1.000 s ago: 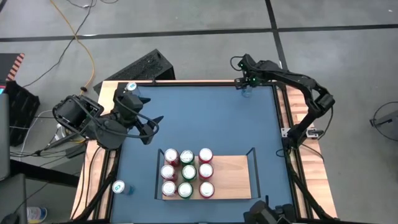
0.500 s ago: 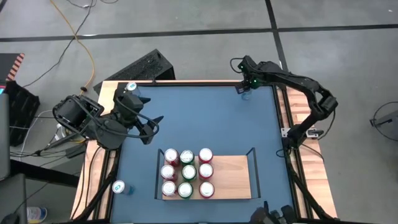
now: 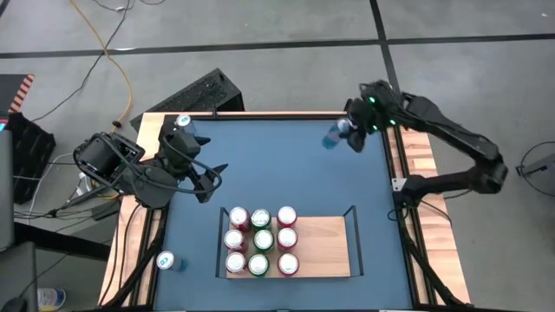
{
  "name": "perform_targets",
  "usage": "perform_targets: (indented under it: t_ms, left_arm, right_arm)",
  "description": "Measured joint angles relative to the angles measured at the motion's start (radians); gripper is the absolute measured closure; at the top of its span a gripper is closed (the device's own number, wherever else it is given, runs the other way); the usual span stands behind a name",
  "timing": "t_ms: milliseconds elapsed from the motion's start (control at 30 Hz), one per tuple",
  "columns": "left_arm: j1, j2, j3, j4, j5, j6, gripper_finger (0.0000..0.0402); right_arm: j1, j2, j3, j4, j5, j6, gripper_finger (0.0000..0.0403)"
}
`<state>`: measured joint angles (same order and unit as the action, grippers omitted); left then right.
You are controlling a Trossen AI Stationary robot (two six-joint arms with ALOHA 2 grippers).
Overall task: Place canned beverage on shelf
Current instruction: Put the top right blue soda can on the shelf aligned with the other left orange soda can
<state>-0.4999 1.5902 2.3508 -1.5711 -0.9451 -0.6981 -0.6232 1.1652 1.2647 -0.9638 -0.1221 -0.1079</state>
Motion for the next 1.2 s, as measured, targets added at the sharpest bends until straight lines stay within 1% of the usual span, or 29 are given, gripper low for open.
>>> perform_targets:
  t_ms: [133,300,400,467,667,767,933,1000,1067,1200]
  left_arm:
    - [0.000,0.000,0.000,0.000,0.000,0.035,0.0049]
    - [0.000,0.000,0.000,0.000,0.000,0.059,0.0049]
    - [0.000,0.000,0.000,0.000,0.000,0.066,0.0049]
    - [0.000,0.000,0.000,0.000,0.000,0.067,0.0049]
    - [0.000,0.000,0.000,0.000,0.000,0.067,0.0049]
    - [0.000,0.000,0.000,0.000,0.002,0.067,0.0049]
    - [0.000,0.000,0.000,0.000,0.025,0.067,0.0049]
    - [0.000,0.000,0.000,0.000,0.025,0.067,0.0049]
    - [0.000,0.000,0.000,0.000,0.025,0.067,0.0049]
    - [0.000,0.000,0.000,0.000,0.031,0.067,0.0049]
  right_arm:
    - [0.133,-0.073,0.000,-0.056,-0.010,-0.013,0.0228]
    - [0.367,-0.086,0.000,-0.100,-0.007,-0.062,0.0228]
    - [0.506,-0.059,0.000,-0.108,0.018,-0.074,0.0228]
    - [0.585,-0.033,0.000,-0.100,0.054,-0.078,0.0228]
    - [0.771,0.076,0.002,-0.091,0.117,-0.163,0.0228]
    - [0.836,0.145,0.044,-0.115,0.117,-0.211,0.0228]
    - [0.914,0.256,0.173,-0.147,0.121,-0.348,0.0228]
    - [0.927,0.299,0.224,-0.146,0.107,-0.389,0.0228]
    - [0.926,0.340,0.272,-0.150,0.068,-0.423,0.0228]
    - [0.930,0.415,0.330,-0.155,0.037,-0.513,0.0228]
